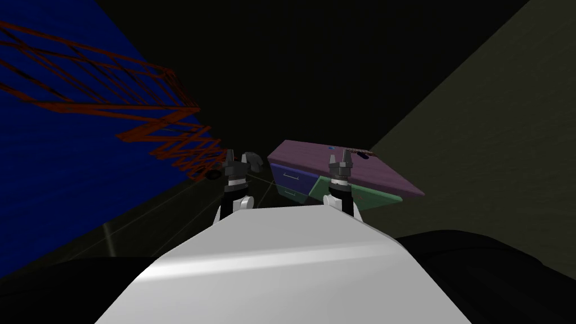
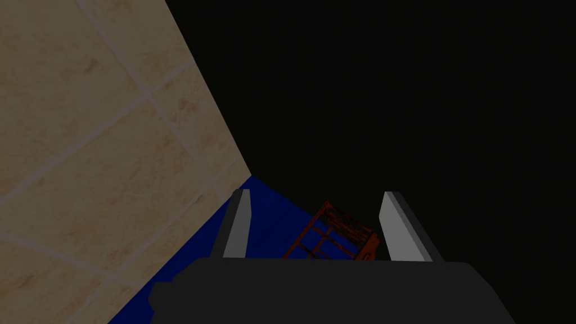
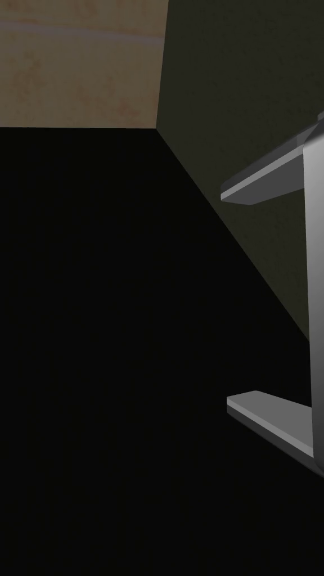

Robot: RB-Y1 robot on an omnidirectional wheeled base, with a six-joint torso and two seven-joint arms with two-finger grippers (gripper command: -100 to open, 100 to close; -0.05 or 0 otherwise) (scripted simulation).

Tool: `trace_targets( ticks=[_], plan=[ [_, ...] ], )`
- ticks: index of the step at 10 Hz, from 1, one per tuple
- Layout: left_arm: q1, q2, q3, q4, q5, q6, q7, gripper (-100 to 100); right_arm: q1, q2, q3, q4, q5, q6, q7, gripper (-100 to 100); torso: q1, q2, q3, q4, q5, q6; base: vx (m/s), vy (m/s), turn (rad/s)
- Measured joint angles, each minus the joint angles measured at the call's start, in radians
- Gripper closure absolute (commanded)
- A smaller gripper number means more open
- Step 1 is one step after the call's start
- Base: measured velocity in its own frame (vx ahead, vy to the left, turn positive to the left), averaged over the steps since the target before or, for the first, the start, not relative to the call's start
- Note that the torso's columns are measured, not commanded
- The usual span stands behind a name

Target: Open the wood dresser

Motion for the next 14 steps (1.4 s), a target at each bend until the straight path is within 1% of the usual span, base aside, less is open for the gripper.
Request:
trace_targets(
  ticks=[4,5,6,8,10,11,12,14],
  plan=[
    [0.000,0.000,0.000,0.000,0.000,0.000,0.000,0,0.000,0.000,0.000,0.000,0.000,0.000,0.000,0,0.000,0.296,-0.590,0.295,0.000,0.000,0.000,0.000,0.000],
    [0.000,0.000,0.000,0.000,0.000,0.000,0.000,0,0.000,0.000,0.000,0.000,0.000,0.000,0.000,-100,0.000,0.369,-0.738,0.369,0.000,0.000,0.005,0.010,0.004],
    [0.000,0.000,0.000,0.000,0.000,0.000,0.000,0,0.001,-0.023,0.003,0.003,-0.006,-0.003,-0.008,-100,0.000,0.403,-0.807,0.402,0.000,0.000,-0.001,0.021,0.006],
    [0.000,0.000,0.000,0.000,0.000,0.000,0.000,0,-0.005,-0.078,0.008,0.013,-0.029,-0.007,-0.043,-100,0.001,0.415,-0.831,0.415,0.000,0.000,0.000,0.032,0.007],
    [0.000,0.000,0.000,0.000,0.000,0.000,0.000,0,-0.012,-0.120,0.020,0.030,-0.063,-0.018,-0.097,-100,0.001,0.416,-0.832,0.416,0.000,0.000,0.001,0.044,0.010],
    [0.000,0.000,0.000,0.000,0.000,0.000,0.000,0,-0.015,-0.136,0.027,0.037,-0.085,-0.023,-0.126,-100,0.001,0.416,-0.832,0.416,0.000,0.000,-0.007,0.039,0.004],
    [0.000,0.000,0.000,0.000,0.000,0.000,0.000,0,-0.017,-0.142,0.031,0.041,-0.094,-0.027,-0.147,-100,0.000,0.416,-0.831,0.416,0.000,0.000,-0.001,0.040,0.008],
    [0.000,0.000,0.000,0.000,0.000,0.000,0.000,0,-0.024,-0.157,0.046,0.057,-0.134,-0.038,-0.201,-100,0.000,0.415,-0.832,0.416,0.000,0.000,0.006,0.044,0.008]
  ],
)
